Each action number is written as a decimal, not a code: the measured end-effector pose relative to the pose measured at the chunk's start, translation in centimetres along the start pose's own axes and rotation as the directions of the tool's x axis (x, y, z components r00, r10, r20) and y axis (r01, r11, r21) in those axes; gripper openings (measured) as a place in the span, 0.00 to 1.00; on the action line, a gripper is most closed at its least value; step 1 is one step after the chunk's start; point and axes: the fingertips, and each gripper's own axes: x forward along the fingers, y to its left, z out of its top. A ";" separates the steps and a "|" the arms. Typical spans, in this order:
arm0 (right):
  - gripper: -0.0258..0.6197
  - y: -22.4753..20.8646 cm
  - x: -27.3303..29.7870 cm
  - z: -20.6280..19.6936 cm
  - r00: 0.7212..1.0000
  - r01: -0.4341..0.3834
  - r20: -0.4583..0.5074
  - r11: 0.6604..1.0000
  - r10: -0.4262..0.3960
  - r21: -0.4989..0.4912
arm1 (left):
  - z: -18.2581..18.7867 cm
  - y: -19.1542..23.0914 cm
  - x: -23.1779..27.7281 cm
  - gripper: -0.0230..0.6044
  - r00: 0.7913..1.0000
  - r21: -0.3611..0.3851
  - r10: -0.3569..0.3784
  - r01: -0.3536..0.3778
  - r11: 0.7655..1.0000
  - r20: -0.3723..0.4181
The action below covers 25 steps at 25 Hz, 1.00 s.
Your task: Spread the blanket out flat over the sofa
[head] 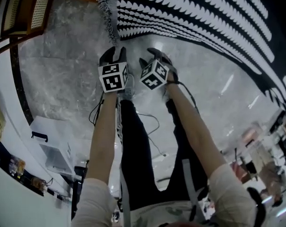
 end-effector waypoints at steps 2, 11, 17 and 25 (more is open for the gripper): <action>0.32 0.1 -3.0 1.3 1.000 0.001 0.022 1.000 -0.001 0.004 | 1.5 -0.8 -2.1 0.28 1.000 -0.022 0.008 -0.008 1.000 0.007; 0.32 -2.9 -21.2 9.9 0.975 0.066 0.203 0.989 -0.093 0.134 | 15.5 -6.3 -16.4 0.28 0.981 0.003 -0.019 0.019 1.000 0.194; 0.32 -7.3 -38.6 16.8 0.893 0.188 0.364 0.953 -0.267 0.237 | 29.1 -12.3 -30.8 0.28 0.904 0.085 -0.098 0.069 0.994 0.417; 0.32 -6.3 -64.4 19.3 0.707 0.280 0.539 0.881 -0.458 0.381 | 35.3 -22.2 -52.7 0.28 0.787 0.237 -0.207 0.079 0.968 0.582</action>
